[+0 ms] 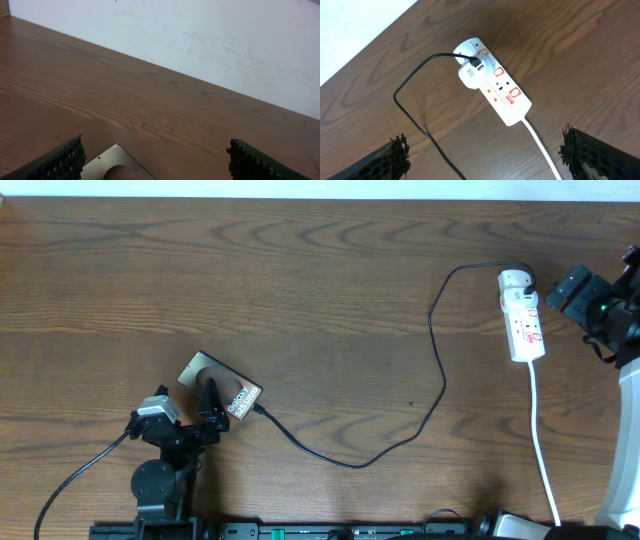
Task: Plug charger to phone and switch on socket
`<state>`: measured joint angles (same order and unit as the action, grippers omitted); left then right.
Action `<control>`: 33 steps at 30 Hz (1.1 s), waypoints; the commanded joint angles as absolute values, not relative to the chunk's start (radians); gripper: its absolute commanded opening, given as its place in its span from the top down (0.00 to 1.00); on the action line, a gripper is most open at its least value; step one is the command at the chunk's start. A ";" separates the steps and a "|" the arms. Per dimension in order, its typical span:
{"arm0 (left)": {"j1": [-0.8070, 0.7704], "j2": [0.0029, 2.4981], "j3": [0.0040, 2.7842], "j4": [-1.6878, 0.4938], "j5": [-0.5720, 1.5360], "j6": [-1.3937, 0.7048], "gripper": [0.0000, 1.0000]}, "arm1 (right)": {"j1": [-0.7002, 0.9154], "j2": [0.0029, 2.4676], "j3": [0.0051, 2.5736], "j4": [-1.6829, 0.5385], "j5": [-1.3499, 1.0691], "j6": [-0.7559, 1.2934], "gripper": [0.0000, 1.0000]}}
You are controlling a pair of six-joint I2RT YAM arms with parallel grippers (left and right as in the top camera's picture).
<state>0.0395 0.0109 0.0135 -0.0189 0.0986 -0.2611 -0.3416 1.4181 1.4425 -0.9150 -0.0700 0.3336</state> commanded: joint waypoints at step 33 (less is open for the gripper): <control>0.045 0.004 0.005 -0.063 0.120 -0.255 0.11 | -0.278 1.319 1.339 -0.743 -0.070 0.343 0.01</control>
<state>0.0395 0.0109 0.0135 -0.0185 0.0986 -0.2611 -0.3290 1.4063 1.4170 -0.8265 -0.0658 0.3336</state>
